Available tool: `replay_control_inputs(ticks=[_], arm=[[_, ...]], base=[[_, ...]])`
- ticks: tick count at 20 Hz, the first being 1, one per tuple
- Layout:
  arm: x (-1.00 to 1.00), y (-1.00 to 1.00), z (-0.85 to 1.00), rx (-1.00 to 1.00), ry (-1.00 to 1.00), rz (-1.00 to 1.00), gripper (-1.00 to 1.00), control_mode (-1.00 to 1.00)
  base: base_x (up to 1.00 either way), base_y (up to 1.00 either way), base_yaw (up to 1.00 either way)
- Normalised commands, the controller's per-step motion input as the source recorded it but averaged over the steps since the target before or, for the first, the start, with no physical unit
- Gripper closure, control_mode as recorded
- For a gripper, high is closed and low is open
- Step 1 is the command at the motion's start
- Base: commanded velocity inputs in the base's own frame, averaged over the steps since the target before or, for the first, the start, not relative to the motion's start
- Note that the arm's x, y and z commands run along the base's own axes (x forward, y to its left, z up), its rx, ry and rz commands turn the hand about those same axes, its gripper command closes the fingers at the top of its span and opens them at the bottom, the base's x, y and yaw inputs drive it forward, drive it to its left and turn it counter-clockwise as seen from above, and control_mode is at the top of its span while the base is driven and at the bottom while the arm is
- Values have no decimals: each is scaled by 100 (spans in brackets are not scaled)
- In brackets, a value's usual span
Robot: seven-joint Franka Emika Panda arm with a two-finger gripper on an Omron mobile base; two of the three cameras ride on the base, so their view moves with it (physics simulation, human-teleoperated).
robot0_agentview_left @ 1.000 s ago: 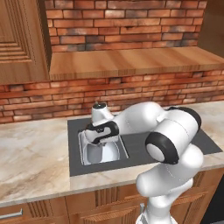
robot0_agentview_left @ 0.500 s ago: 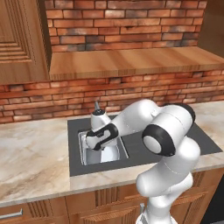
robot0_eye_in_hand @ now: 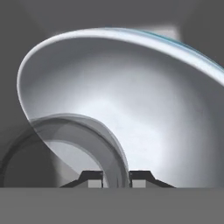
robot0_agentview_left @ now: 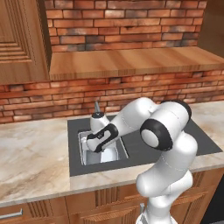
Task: Pick the jar and bowl and place them in the sink. Then turn on the water.
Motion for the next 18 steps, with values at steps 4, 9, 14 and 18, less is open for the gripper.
replay_control_inputs(ticks=[4, 9, 14, 18], arm=[[0, 3, -15, 0, 0, 0, 100, -100], [0, 0, -1, 0, 0, 0, 100, -100], [0, 0, 0, 0, 0, 0, 100, -100], [0, 0, 0, 0, 0, 0, 100, -100]], base=[[0, 0, 0], [0, 0, 0], [0, 0, 0], [0, 0, 0]])
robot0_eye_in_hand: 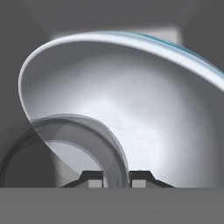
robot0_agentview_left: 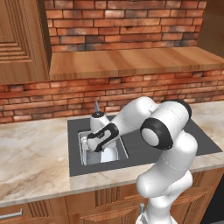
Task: Pick the jar and bowl and place them in the sink. Then turn on the water.
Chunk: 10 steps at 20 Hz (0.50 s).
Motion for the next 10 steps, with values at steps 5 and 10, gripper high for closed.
replay_control_inputs(ticks=[5, 10], arm=[[0, 0, 0, 0, 0, 0, 100, -100], [0, 0, 0, 0, 0, 0, -100, -100]], base=[[0, 0, 0], [0, 0, 0]])
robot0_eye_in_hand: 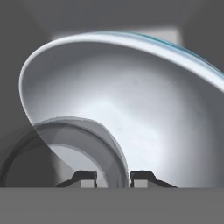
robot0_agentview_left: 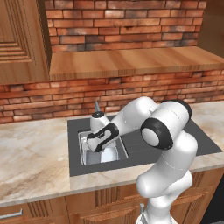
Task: Pick the jar and bowl and place them in the sink. Then turn on the water.
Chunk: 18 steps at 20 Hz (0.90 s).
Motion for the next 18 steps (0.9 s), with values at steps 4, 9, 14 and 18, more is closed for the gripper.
replay_control_inputs(ticks=[4, 9, 14, 18], arm=[[0, 0, 0, 0, 0, 0, -100, -100], [0, 0, 0, 0, 0, 0, -100, -100], [0, 0, 0, 0, 0, 0, -100, -100], [0, 0, 0, 0, -2, 0, -100, -100]], base=[[0, 0, 0], [0, 0, 0], [0, 0, 0], [0, 0, 0]])
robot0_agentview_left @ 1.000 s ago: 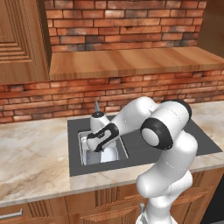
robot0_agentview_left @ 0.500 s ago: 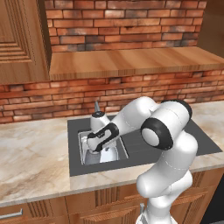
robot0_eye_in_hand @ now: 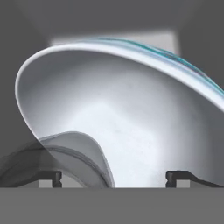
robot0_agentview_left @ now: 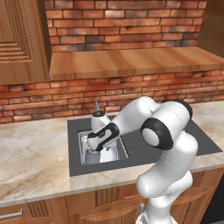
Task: Pick the jar and bowl and place them in the sink. Then turn on the water.
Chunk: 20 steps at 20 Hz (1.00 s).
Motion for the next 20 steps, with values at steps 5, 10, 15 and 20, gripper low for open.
replay_control_inputs(ticks=[5, 10, 15, 20], arm=[[-1, 0, 4, 0, -8, 0, -100, -100], [0, 0, 17, 0, -12, 0, -100, -100], [-1, -2, 43, 0, -11, 0, -100, -100], [0, -5, 38, 0, -7, 0, -100, -100]], base=[[0, 0, 0], [0, 0, 0], [0, 0, 0], [0, 0, 0]])
